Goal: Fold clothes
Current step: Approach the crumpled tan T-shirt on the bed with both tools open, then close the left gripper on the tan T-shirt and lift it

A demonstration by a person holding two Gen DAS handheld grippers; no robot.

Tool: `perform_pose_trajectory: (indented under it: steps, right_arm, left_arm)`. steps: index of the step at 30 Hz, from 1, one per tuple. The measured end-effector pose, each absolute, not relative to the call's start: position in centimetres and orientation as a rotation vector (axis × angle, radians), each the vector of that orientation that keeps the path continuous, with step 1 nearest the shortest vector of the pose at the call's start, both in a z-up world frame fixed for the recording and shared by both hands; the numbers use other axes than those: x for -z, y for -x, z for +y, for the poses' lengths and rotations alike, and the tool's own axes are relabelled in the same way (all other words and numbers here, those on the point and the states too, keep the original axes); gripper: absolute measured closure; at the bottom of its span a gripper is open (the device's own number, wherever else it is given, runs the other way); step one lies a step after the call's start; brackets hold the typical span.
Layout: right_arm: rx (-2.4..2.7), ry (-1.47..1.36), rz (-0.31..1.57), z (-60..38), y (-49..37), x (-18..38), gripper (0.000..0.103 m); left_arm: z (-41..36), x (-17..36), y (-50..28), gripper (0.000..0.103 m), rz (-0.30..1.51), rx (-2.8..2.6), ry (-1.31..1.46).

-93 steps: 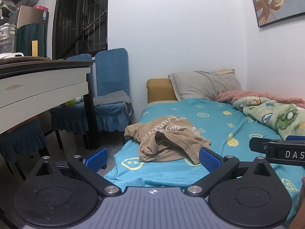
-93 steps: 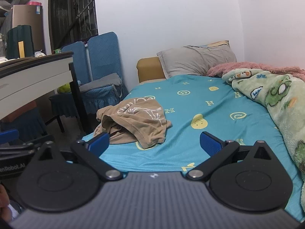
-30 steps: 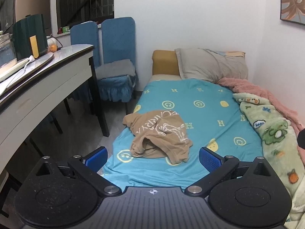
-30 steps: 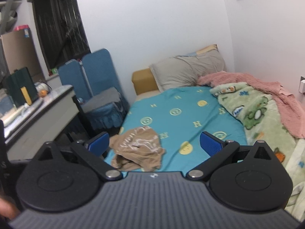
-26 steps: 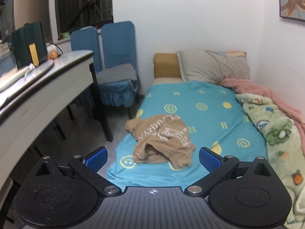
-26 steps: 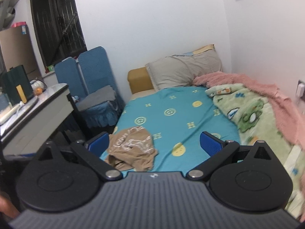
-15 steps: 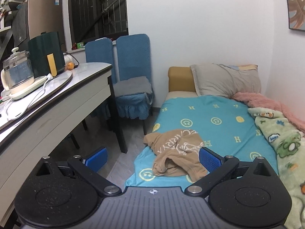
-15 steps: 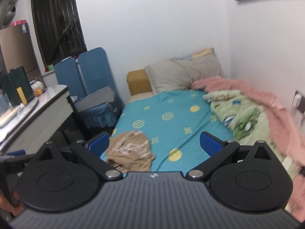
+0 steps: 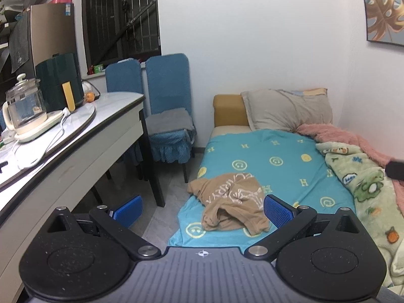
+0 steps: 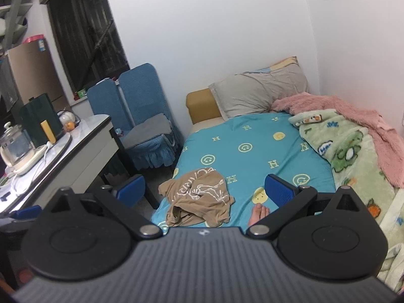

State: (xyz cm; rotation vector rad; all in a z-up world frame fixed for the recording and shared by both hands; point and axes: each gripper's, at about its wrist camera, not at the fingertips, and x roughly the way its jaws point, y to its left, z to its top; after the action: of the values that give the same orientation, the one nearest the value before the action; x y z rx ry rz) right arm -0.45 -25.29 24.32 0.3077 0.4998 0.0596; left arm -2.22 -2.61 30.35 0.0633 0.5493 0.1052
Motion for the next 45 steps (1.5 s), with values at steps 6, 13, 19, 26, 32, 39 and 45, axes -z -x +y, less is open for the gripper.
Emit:
perform_pose_trajectory:
  steps: [6, 13, 19, 26, 32, 39, 45]
  right_arm:
    - [-0.002, -0.326, 0.496, -26.9, 0.5, -23.8, 0.000]
    - [-0.007, -0.266, 0.404, -27.7, 0.7, -24.0, 0.000]
    - [-0.027, -0.207, 0.268, -27.5, -2.1, -22.9, 0.000]
    - [0.019, -0.236, 0.221, -25.9, -6.5, -17.2, 0.000]
    - [0.018, -0.285, 0.277, -24.8, -8.7, -9.6, 0.000]
    - [0.009, -0.281, 0.414, -23.3, -12.9, 1.4, 0.000]
    - [-0.029, -0.199, 0.486, -21.3, -16.6, 7.3, 0.000]
  left_arm:
    - [-2.9, -30.5, 1.1, 0.000, 0.551, -0.068, -0.048]
    - [-3.4, -28.9, -0.6, 0.000, 0.572, -0.028, -0.030]
    - [-3.7, -25.6, -4.7, 0.000, 0.492, -0.022, -0.011]
    - [-2.0, -14.2, -12.8, 0.000, 0.571, -0.053, -0.026]
    - [1.0, -2.4, -20.6, 0.009, 0.688, -0.062, -0.012]
    - [3.4, 6.7, -26.8, 0.018, 0.675, -0.040, 0.018]
    - [4.3, 9.2, -30.0, 0.069, 0.624, -0.054, 0.147]
